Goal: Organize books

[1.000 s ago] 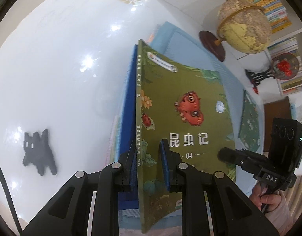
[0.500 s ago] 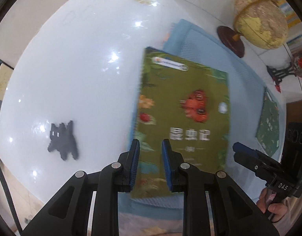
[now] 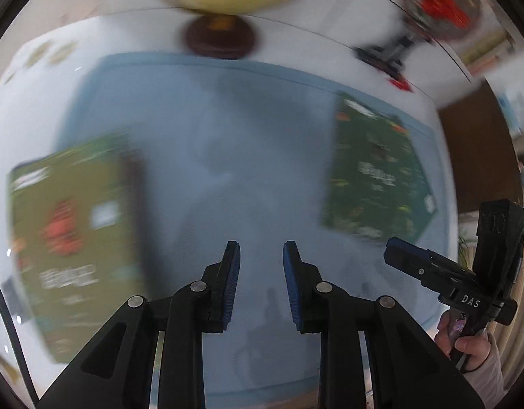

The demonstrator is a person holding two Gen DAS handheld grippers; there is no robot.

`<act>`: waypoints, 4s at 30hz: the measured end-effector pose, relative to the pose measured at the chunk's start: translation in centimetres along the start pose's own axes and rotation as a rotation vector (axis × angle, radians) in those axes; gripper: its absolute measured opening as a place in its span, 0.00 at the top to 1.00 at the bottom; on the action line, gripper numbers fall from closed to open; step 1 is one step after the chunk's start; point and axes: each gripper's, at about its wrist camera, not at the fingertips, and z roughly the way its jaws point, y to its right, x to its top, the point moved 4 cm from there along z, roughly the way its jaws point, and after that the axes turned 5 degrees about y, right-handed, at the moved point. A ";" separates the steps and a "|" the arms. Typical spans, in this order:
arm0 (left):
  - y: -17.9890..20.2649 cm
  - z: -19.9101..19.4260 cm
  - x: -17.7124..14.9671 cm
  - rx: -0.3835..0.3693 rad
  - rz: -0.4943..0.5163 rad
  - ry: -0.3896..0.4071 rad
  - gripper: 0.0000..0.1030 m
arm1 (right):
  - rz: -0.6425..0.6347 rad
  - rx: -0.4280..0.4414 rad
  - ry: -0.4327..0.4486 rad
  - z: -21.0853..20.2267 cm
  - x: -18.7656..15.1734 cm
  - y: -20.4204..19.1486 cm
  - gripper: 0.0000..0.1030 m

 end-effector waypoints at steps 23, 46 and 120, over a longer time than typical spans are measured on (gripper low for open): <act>10.2 12.7 6.4 0.076 -0.080 -0.058 0.77 | 0.011 -0.018 0.001 -6.3 7.0 16.5 0.47; 12.7 13.6 -1.3 -0.027 0.056 -0.167 0.66 | 0.029 -0.014 -0.064 -3.5 0.0 12.3 0.44; 10.8 5.1 -3.1 -0.276 0.147 -0.080 0.82 | 0.029 0.115 0.004 -11.4 -4.6 11.8 0.86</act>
